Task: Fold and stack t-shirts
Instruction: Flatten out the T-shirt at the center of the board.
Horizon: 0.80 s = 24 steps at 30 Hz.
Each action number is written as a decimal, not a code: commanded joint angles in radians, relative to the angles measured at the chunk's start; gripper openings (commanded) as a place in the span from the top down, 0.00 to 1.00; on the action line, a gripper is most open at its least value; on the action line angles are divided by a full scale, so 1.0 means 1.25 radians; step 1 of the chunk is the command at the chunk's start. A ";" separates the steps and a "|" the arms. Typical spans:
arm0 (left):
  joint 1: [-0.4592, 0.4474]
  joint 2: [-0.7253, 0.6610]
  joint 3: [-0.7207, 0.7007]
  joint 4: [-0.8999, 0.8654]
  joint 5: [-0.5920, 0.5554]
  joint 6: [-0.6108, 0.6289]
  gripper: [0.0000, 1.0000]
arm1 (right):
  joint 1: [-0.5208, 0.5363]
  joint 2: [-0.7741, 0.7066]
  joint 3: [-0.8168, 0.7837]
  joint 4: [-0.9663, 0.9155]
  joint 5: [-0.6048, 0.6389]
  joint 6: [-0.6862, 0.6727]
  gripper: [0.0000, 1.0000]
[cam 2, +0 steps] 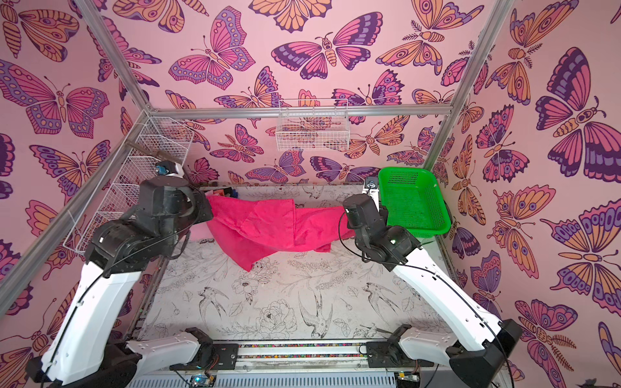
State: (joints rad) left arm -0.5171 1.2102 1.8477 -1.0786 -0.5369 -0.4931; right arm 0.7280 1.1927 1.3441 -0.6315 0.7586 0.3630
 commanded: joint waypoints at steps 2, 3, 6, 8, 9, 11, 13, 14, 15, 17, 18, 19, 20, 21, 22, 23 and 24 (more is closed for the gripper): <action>0.005 0.032 0.094 -0.019 0.069 0.034 1.00 | -0.003 -0.028 0.049 -0.002 0.025 -0.054 1.00; 0.001 0.039 0.110 -0.028 0.081 0.038 1.00 | -0.003 -0.037 0.054 0.000 0.013 -0.065 1.00; -0.019 0.042 0.126 -0.031 0.103 0.052 1.00 | -0.002 -0.080 0.071 -0.007 -0.019 -0.087 1.00; -0.030 0.033 0.130 -0.033 0.116 0.065 1.00 | 0.003 -0.110 0.088 -0.024 -0.020 -0.094 1.00; -0.035 0.026 0.134 -0.034 0.129 0.071 1.00 | 0.005 -0.125 0.103 -0.039 -0.025 -0.099 1.00; -0.042 0.007 0.135 -0.037 0.160 0.081 1.00 | 0.013 -0.153 0.128 -0.072 -0.030 -0.103 1.00; -0.046 -0.019 0.132 -0.051 0.182 0.081 1.00 | 0.022 -0.191 0.149 -0.108 -0.040 -0.101 1.00; -0.047 -0.033 0.129 -0.059 0.191 0.079 1.00 | 0.024 -0.209 0.155 -0.123 -0.044 -0.097 1.00; -0.049 -0.051 0.122 -0.066 0.205 0.076 1.00 | 0.025 -0.231 0.160 -0.138 -0.049 -0.094 1.00; -0.049 -0.089 0.110 -0.073 0.237 0.068 1.00 | 0.025 -0.270 0.168 -0.157 -0.065 -0.093 1.00; -0.050 -0.109 0.107 -0.078 0.255 0.060 1.00 | 0.025 -0.291 0.173 -0.164 -0.072 -0.095 1.00; -0.050 -0.126 0.107 -0.082 0.280 0.053 1.00 | 0.025 -0.308 0.182 -0.172 -0.083 -0.097 1.00; -0.050 -0.139 0.106 -0.086 0.298 0.045 1.00 | 0.026 -0.319 0.191 -0.180 -0.089 -0.096 1.00; -0.050 -0.156 0.104 -0.091 0.316 0.035 1.00 | 0.025 -0.329 0.203 -0.189 -0.094 -0.096 1.00; -0.050 -0.169 0.097 -0.094 0.321 0.027 1.00 | 0.025 -0.332 0.214 -0.199 -0.095 -0.099 1.00; -0.050 -0.178 0.089 -0.095 0.317 0.023 1.00 | 0.025 -0.331 0.220 -0.203 -0.095 -0.102 1.00; -0.050 -0.184 0.078 -0.096 0.306 0.022 1.00 | 0.025 -0.329 0.220 -0.201 -0.090 -0.108 1.00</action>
State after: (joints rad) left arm -0.5774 0.9928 1.9755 -1.1835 -0.1860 -0.4431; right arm 0.7544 0.7715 1.6028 -0.8406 0.6559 0.2527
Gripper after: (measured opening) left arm 0.063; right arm 0.055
